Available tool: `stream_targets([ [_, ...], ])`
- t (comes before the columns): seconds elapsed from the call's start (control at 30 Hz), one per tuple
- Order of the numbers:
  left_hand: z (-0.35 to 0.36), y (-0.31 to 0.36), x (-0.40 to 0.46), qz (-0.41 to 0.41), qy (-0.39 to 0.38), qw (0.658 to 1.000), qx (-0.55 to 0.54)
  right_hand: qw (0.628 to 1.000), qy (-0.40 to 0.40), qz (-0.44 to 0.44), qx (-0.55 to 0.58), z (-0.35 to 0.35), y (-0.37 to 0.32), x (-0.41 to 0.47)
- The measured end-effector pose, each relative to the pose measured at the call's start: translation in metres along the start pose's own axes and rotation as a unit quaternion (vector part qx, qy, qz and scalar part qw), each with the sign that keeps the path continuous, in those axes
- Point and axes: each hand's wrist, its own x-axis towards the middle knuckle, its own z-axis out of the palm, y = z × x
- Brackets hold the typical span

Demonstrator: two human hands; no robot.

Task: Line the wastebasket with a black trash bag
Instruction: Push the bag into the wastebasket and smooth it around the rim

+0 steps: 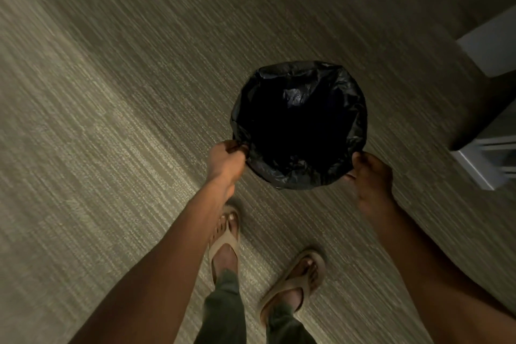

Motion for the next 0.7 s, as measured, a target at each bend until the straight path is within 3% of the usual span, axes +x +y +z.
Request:
stream_targets([
  [0.23, -0.08, 0.057, 0.064, 0.041, 0.069, 0.997, -0.006, 0.997, -0.07, -0.031, -0.024, 0.118, -0.052, 0.019],
  [0.4, -0.109, 0.1, 0.118, 0.052, 0.105, 0.993, 0.019, 0.992, -0.075, -0.06, -0.088, 0.195, -0.085, 0.052],
  [0.7, -0.129, 0.117, 0.177, 0.014, 0.115, 0.993, 0.019, 0.989, -0.108, -0.024, -0.098, 0.255, -0.101, 0.075],
])
